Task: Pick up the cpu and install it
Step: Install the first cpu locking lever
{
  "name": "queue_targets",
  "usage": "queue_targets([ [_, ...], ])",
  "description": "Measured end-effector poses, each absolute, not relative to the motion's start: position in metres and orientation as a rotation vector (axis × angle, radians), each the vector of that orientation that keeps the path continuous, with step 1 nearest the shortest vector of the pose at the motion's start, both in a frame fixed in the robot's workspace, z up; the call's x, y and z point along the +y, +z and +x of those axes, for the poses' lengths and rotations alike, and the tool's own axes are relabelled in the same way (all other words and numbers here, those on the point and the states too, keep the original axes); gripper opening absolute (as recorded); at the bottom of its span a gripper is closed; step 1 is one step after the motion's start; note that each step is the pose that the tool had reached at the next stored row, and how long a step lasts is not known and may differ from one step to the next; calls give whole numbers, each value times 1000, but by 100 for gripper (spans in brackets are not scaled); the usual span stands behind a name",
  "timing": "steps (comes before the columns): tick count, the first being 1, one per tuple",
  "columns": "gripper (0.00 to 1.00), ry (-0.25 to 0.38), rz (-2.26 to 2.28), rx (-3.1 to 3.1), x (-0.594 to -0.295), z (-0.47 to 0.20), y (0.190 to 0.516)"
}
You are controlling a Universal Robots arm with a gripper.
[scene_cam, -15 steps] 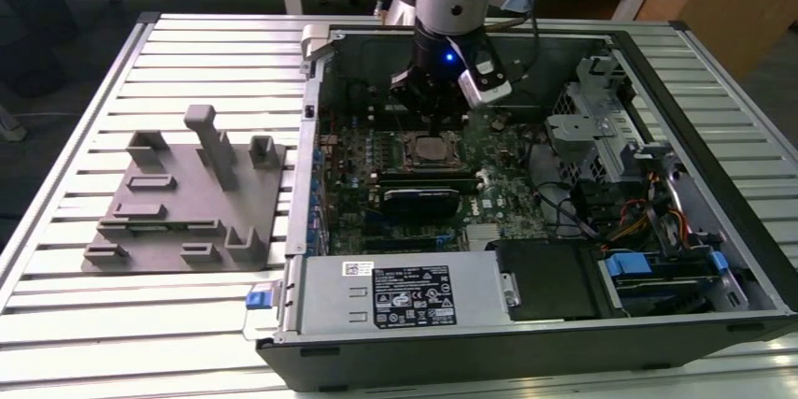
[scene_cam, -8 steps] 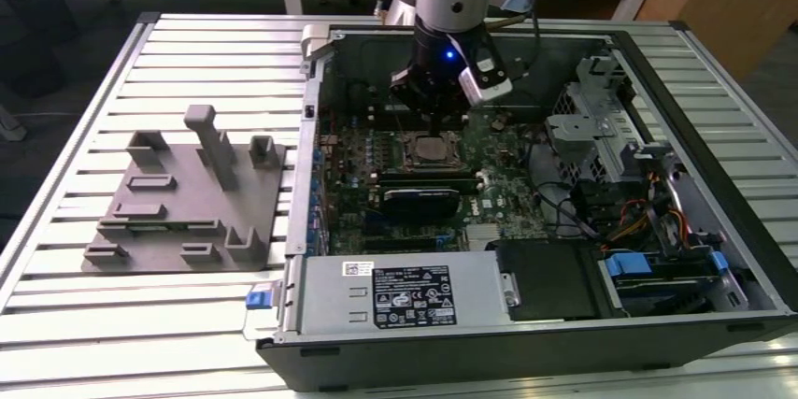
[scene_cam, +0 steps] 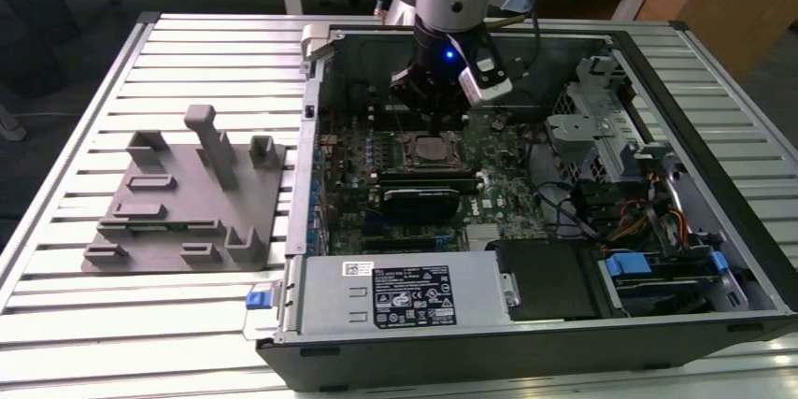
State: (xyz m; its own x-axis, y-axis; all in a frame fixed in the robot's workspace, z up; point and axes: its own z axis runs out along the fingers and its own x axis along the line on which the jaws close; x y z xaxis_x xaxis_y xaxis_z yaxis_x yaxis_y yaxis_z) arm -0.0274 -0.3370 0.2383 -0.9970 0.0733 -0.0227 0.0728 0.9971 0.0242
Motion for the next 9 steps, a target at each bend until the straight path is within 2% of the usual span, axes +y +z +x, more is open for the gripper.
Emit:
queue_targets([
  [9,11,37,114,3116,-338,-45,238],
])
